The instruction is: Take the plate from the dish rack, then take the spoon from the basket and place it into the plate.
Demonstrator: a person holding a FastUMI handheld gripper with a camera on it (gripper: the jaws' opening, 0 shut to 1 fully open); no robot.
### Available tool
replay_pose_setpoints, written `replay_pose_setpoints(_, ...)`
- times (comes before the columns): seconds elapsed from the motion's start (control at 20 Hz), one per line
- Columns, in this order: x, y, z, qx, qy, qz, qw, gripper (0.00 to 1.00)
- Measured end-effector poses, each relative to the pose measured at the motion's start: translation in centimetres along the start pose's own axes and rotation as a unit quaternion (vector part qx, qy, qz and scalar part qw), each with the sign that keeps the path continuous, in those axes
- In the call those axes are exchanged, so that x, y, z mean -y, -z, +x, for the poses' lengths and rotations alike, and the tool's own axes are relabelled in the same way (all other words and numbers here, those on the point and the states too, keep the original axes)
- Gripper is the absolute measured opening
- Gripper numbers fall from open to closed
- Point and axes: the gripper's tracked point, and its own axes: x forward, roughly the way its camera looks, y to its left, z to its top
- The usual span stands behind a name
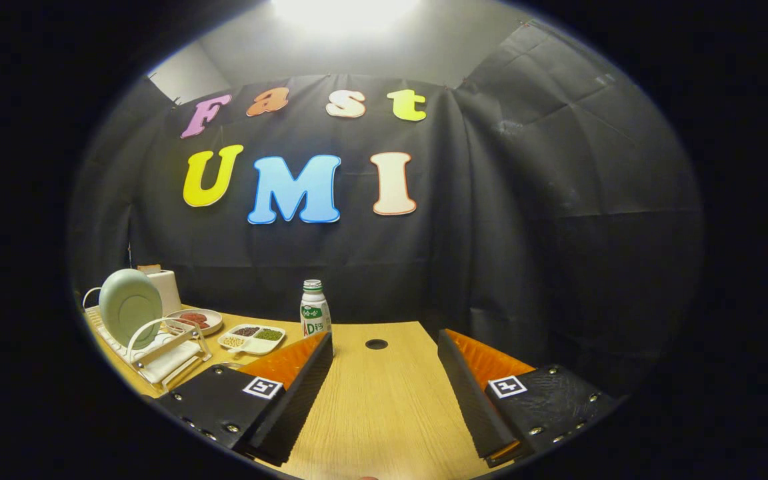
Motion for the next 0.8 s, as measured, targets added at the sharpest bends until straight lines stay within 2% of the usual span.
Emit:
replay_pose_setpoints(0.25,-0.3,-2.8,-6.2,-0.02,0.014,-0.027,0.999,0.97)
replay_pose_setpoints(0.4,-2.8,-5.0,-8.9,-0.024,0.006,-0.024,0.999,0.97)
replay_pose_setpoints(0.6,-9.4,-7.3,-10.4,-0.022,-0.028,-0.014,0.999,0.97)
replay_pose_setpoints(0.8,-17.9,-7.8,-9.3,-0.034,-0.067,-0.003,0.997,0.97)
